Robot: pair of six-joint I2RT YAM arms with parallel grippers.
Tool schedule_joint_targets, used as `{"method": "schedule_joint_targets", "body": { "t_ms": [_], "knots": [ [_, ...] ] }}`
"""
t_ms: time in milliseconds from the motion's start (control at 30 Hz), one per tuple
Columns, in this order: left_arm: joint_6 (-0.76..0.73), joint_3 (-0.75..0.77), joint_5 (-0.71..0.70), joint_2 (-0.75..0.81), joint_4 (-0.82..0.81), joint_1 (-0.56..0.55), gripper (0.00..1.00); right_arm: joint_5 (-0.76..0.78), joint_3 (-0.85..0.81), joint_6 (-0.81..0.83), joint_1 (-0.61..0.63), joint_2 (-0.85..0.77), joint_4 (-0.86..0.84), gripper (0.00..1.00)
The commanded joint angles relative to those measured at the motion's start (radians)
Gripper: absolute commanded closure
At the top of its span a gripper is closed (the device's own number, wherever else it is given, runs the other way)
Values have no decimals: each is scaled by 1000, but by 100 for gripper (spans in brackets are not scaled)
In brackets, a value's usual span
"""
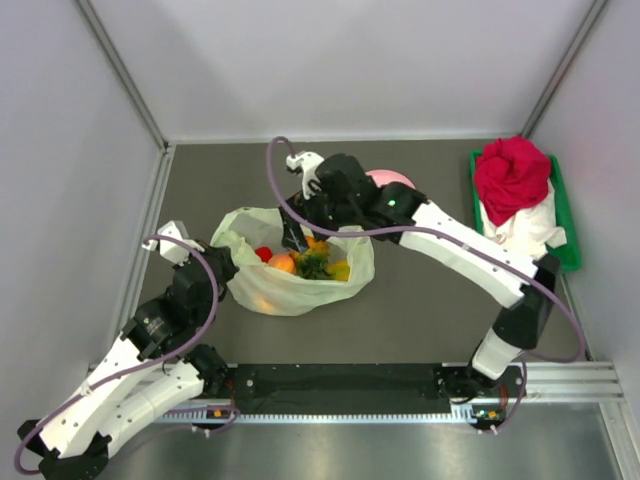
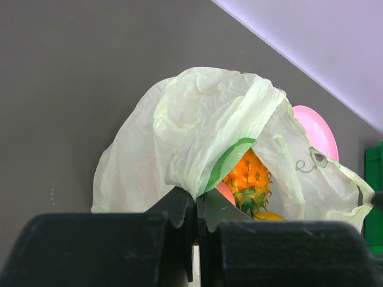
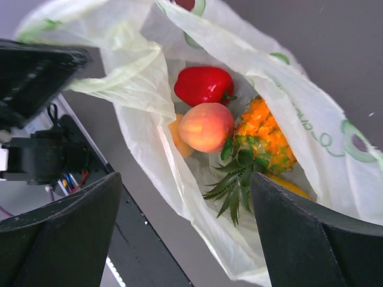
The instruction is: Place the fruits into the plastic bag
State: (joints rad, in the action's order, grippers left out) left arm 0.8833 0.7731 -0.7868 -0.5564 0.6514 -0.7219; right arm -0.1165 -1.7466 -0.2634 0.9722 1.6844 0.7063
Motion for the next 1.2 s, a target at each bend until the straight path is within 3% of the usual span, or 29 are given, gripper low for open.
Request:
{"method": "schedule_joint_targets", "body": {
  "t_ms": [0,267,467,867,967,1133,1167],
  "knots": [
    [0,-1,-25,-5,-13,4,100,93,-1,-36,-39,-100,54,15],
    [0,-1,-12,-17,-27,4,100,229,61,-71,-148,-144,229,20],
    [-7,0,-6,-23,-33,4,100,166,200,-152,-248,-195,153,24],
    [-15,12,-11,-19,-21,4,100,120,184,-135,-355,-89,71,32],
    [-14,14,-14,-17,-19,4,100,45,179,-138,-369,-63,62,34],
    [-7,9,-23,-13,-18,4,100,18,196,-143,-377,-51,44,41],
    [-6,11,-23,-14,-21,4,100,12,199,-143,-382,-51,44,47]
  ]
}}
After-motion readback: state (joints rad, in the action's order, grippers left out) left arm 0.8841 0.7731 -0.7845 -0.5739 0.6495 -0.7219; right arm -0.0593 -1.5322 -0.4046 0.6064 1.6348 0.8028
